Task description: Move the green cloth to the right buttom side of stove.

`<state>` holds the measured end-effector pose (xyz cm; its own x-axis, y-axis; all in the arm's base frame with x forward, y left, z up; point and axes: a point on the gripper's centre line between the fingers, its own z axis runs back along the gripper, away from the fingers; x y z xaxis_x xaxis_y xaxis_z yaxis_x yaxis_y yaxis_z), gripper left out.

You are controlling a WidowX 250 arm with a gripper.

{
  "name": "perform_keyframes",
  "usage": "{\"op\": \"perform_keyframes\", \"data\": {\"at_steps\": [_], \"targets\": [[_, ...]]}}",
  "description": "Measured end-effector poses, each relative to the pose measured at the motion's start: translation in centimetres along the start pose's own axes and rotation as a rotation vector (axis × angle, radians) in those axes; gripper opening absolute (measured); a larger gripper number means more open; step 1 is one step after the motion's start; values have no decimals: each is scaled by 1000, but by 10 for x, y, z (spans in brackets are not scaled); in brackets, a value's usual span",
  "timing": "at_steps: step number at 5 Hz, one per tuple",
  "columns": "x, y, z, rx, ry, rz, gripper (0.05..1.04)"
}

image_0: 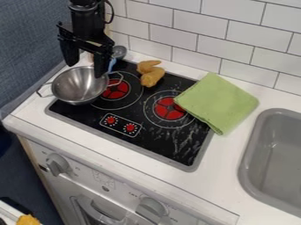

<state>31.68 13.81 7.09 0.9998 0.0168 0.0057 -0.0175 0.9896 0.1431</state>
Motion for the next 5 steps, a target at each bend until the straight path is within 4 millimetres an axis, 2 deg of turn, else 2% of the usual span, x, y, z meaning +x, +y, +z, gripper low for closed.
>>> {"op": "perform_keyframes", "data": {"at_steps": [1, 2, 3, 4, 5], "targets": [[-3, -4, -12, -18, 34, -5, 1001], [4, -33, -10, -47, 17, -86, 1001], [18, -80, 18, -72, -80, -237, 1001], [26, -126, 25, -113, -114, -357, 1001], [42, -163, 8, -151, -90, -425, 1001]]}}
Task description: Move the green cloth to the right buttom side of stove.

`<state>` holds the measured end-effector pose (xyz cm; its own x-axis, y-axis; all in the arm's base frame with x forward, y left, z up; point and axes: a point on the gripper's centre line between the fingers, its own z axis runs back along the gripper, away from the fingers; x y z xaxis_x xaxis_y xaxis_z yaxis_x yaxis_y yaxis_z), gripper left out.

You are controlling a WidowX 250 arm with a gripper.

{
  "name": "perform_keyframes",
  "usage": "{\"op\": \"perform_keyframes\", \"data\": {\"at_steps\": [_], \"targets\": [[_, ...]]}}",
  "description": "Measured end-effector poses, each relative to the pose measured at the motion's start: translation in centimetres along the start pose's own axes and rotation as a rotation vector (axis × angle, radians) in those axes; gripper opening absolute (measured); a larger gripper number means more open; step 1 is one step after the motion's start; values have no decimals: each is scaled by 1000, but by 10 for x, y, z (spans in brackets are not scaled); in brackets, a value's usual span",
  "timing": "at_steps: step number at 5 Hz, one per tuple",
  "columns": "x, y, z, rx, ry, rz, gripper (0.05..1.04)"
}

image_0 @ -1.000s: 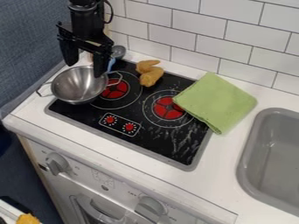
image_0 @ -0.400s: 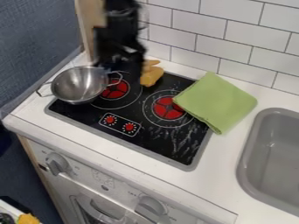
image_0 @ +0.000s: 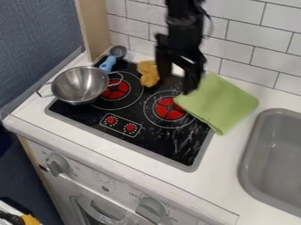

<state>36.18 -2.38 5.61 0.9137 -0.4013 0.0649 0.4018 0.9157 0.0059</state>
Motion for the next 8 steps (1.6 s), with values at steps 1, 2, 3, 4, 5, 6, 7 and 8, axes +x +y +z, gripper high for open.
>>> {"op": "perform_keyframes", "data": {"at_steps": [1, 2, 3, 4, 5, 6, 7, 8], "targets": [[21, -9, -11, -9, -6, -24, 1001], [26, -8, -19, -6, 2, -17, 1001], [27, -6, -40, 0, 26, -13, 1001], [29, -4, -47, 15, 1, -9, 1001], [25, -3, -52, 32, -11, -15, 1001], [17, -3, -54, 32, -6, -19, 1001], [-8, -8, -51, 23, 21, -8, 1001], [-45, -14, -49, -2, 65, -14, 1001]]}}
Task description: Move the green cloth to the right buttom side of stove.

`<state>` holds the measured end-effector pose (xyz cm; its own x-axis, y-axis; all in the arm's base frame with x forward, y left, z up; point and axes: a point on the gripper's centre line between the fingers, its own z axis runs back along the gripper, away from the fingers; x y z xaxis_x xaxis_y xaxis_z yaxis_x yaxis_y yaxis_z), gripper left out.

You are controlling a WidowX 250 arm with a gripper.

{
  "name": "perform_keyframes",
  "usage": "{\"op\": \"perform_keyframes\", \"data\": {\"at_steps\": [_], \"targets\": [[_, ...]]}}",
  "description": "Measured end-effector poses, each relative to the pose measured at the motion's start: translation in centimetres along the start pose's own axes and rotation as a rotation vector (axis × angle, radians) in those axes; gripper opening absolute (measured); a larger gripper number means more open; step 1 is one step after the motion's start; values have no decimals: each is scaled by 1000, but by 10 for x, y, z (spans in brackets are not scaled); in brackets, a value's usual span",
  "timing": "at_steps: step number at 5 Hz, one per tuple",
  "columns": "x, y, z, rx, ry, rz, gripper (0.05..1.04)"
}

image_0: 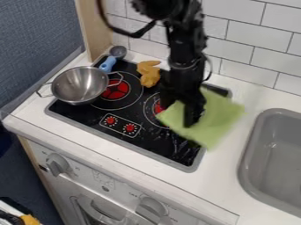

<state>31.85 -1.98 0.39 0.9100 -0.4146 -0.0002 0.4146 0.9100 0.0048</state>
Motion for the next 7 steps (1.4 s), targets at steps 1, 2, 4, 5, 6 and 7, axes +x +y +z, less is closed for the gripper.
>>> {"op": "perform_keyframes", "data": {"at_steps": [1, 2, 4, 5, 6, 7], "targets": [[-34, -7, 2, -19, 40, -9, 1000], [-61, -13, 2, -9, 86, -27, 1000], [-61, -13, 4, -6, 85, 7, 1000], [-49, -11, 32, 89, -22, 45, 1001], [-46, -10, 78, 127, -146, 122, 1001], [-50, -9, 96, 125, -173, 169, 1001]]}}
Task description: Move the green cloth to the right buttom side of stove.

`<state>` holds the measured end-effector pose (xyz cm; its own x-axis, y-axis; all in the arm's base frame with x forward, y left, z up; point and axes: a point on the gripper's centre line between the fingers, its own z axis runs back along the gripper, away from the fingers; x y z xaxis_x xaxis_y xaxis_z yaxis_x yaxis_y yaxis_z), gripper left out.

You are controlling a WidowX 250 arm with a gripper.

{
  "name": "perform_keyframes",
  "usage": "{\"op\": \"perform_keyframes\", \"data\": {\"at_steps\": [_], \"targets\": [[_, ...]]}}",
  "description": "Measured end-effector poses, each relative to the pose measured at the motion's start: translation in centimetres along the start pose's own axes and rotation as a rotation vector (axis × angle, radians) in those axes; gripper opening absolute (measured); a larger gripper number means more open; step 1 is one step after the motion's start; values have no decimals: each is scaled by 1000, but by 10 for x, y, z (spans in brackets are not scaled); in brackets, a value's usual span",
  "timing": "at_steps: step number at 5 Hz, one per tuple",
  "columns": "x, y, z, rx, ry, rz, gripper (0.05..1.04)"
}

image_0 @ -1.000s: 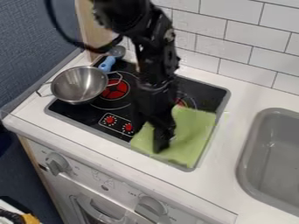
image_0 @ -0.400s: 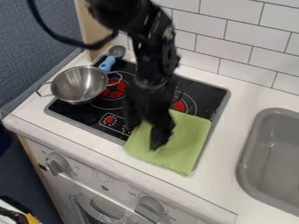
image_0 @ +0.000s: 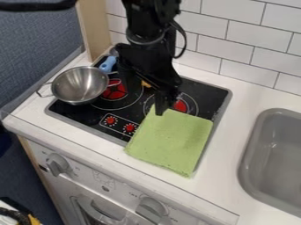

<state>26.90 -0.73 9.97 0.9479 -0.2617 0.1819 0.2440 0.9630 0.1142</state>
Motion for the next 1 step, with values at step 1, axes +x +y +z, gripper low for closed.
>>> {"op": "perform_keyframes", "data": {"at_steps": [1], "targets": [[1, 3, 2, 9, 29, 24, 1000]]}}
